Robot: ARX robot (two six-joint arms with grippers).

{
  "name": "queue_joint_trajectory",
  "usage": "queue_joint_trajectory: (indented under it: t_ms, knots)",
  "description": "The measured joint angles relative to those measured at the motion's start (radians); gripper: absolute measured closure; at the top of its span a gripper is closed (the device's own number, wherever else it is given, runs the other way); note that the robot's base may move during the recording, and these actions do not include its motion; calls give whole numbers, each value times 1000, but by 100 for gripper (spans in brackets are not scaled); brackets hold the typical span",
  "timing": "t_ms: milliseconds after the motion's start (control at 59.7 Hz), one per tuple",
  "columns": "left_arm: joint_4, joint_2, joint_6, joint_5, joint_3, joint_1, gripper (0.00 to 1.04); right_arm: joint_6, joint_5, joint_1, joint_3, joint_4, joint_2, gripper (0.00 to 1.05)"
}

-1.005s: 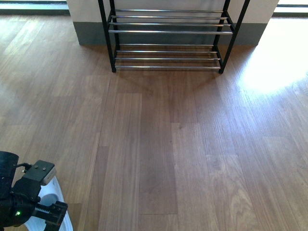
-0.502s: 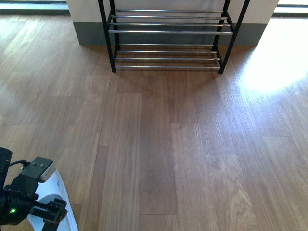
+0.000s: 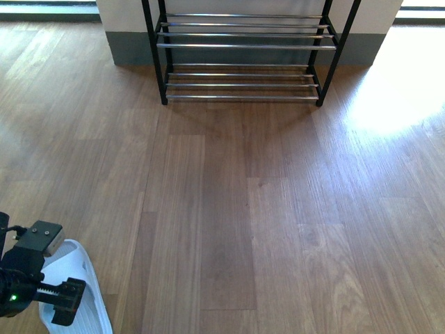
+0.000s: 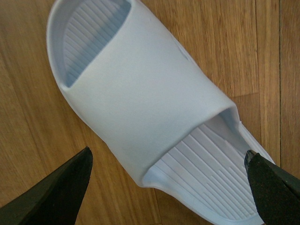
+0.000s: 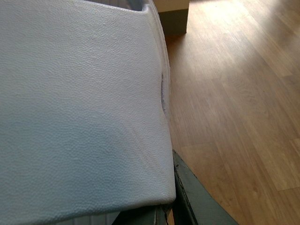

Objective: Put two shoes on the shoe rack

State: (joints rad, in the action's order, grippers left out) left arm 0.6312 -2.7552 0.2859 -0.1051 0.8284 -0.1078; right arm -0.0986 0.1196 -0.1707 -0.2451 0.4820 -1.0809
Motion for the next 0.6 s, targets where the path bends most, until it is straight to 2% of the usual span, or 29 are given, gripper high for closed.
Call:
queue_joint_trajectory:
  t_ms: [251,603]
  knots:
    - [-120,2,43,-116,31,-11,9,0,0,0,0,0,0,103]
    - [-208,6,103,-192,55,-23,9,0,0,0,0,0,0,103]
